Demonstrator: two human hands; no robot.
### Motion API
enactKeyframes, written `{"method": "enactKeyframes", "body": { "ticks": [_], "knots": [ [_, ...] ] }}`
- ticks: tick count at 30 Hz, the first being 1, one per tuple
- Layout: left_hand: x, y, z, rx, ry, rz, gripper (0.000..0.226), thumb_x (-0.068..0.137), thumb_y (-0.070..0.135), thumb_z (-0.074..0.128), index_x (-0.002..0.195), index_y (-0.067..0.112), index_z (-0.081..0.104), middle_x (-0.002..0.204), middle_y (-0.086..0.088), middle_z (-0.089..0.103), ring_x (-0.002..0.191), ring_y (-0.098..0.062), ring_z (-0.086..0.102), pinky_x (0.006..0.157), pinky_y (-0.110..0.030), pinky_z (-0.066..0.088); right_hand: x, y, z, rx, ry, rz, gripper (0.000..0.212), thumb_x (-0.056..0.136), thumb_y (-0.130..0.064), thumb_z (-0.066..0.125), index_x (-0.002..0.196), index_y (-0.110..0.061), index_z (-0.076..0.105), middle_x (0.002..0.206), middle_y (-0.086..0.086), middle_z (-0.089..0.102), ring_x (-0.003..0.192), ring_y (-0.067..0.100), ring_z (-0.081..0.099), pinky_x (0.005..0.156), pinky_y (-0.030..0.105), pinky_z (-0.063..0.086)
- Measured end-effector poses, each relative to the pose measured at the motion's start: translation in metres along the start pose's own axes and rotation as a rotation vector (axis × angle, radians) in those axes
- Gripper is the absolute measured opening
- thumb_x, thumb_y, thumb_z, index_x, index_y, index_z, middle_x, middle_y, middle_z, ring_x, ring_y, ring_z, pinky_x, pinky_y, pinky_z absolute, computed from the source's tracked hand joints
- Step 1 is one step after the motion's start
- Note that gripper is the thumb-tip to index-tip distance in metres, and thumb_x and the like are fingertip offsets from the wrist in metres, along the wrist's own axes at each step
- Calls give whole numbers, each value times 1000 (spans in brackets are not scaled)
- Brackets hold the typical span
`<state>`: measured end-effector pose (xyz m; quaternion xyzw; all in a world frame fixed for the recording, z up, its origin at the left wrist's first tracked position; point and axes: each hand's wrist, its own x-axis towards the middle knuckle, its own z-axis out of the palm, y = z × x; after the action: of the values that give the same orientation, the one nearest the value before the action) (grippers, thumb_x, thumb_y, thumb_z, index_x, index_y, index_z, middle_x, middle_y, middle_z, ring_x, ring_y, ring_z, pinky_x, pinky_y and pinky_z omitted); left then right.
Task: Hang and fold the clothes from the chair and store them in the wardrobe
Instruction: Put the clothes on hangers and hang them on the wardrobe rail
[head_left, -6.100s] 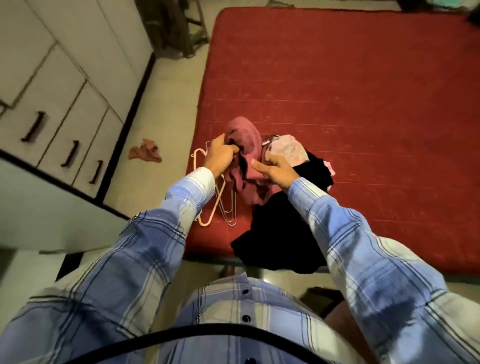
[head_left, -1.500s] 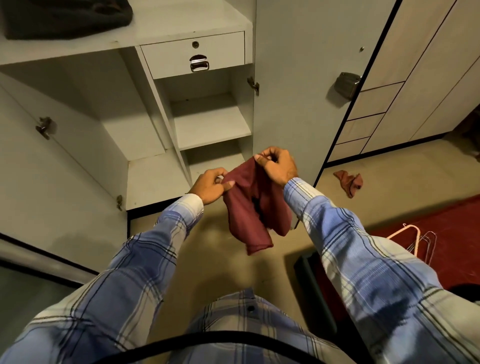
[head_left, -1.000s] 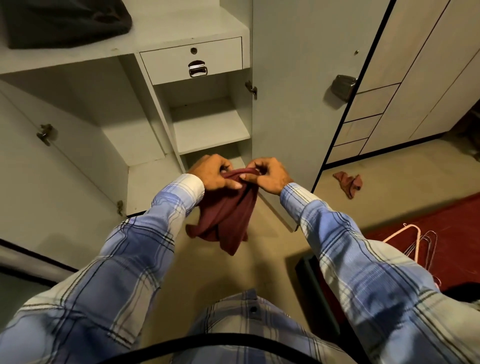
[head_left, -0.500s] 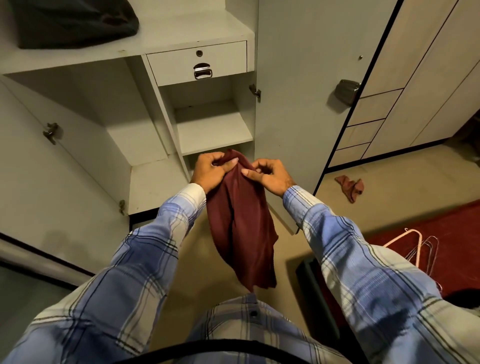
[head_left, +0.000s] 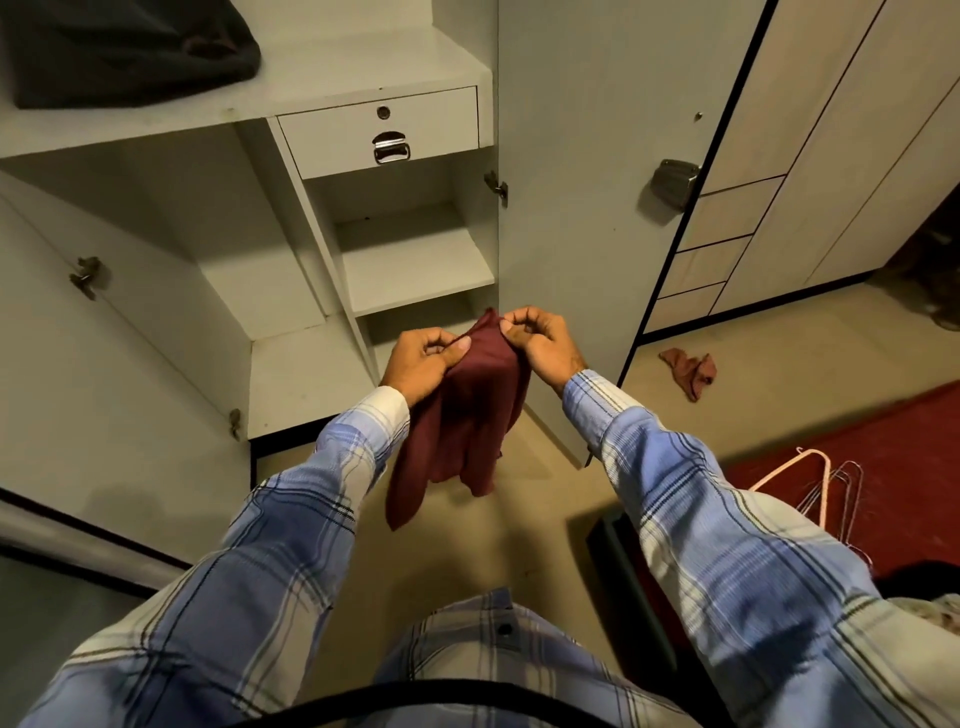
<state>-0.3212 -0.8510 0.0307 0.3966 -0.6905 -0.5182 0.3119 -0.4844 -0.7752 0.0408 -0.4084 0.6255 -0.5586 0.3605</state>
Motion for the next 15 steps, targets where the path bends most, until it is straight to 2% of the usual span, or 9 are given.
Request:
{"method": "enactKeyframes", "body": {
  "ticks": [1, 2, 3, 4, 6, 8, 9, 12, 15],
  "knots": [
    [0, 2, 1, 7, 22, 30, 12, 90, 4, 66, 79, 8, 67, 57, 14, 63, 53, 9, 53, 61, -9, 43, 0, 2, -1, -18, -35, 16, 9, 87, -25, 68, 90, -16, 67, 86, 4, 68, 81, 15, 62, 85, 35, 51],
    [1, 6, 2, 15, 33, 59, 9, 89, 3, 66, 82, 7, 68, 60, 14, 64, 55, 10, 54, 62, -8, 43, -2, 0, -1, -45, -85, 44, 24, 81, -36, 73, 95, -17, 69, 92, 4, 71, 87, 16, 66, 87, 36, 53],
    [2, 9, 4, 23, 34, 86, 8, 89, 3, 67, 84, 8, 69, 62, 15, 65, 57, 10, 55, 63, -8, 43, -5, 0, -2, -77, -147, 66, 34, 76, -43, 77, 98, -18, 70, 97, 3, 73, 91, 18, 68, 87, 34, 54],
    [3, 12, 5, 29, 30, 104, 8, 88, 5, 68, 83, 11, 69, 62, 15, 65, 59, 10, 56, 65, -9, 44, -7, -2, -1, -123, -194, 65, 35, 74, -43, 80, 98, -19, 71, 96, 1, 74, 91, 17, 70, 84, 31, 56],
    [5, 16, 5, 36, 12, 124, 11, 87, 9, 71, 79, 17, 70, 67, 15, 67, 63, 7, 59, 70, -14, 47, -10, -5, 1, -162, -192, 34, 16, 76, -34, 82, 83, -24, 71, 78, -7, 71, 74, 9, 66, 70, 24, 53],
    [6, 16, 4, 42, 5, 123, 15, 87, 13, 72, 76, 23, 70, 70, 12, 68, 64, 5, 60, 71, -16, 47, -11, -6, 2, -96, -129, -19, 22, 79, -24, 81, 64, -24, 65, 58, -13, 60, 55, 5, 53, 56, 20, 44],
    [5, 16, 3, 30, 5, 113, 16, 87, 13, 72, 76, 23, 69, 69, 13, 68, 64, 6, 60, 70, -15, 47, -11, -6, 3, -56, -101, -36, 25, 79, -21, 81, 61, -24, 64, 56, -11, 58, 54, 6, 50, 54, 21, 42],
    [-1, 10, -3, -25, -36, 67, 16, 88, 8, 69, 77, 18, 67, 67, 13, 68, 62, 5, 59, 67, -13, 48, -13, -10, 2, 36, -96, -56, 14, 80, -14, 79, 71, -20, 71, 64, -4, 66, 62, 10, 57, 59, 21, 49],
    [-8, -1, -9, 33, -198, -1, 6, 85, 7, 72, 84, 11, 69, 80, -4, 68, 74, -10, 61, 76, -23, 50, -13, -15, 2, 96, -44, -32, 12, 82, -12, 77, 73, -16, 70, 63, -7, 67, 59, 5, 60, 59, 19, 51]
  ]
}}
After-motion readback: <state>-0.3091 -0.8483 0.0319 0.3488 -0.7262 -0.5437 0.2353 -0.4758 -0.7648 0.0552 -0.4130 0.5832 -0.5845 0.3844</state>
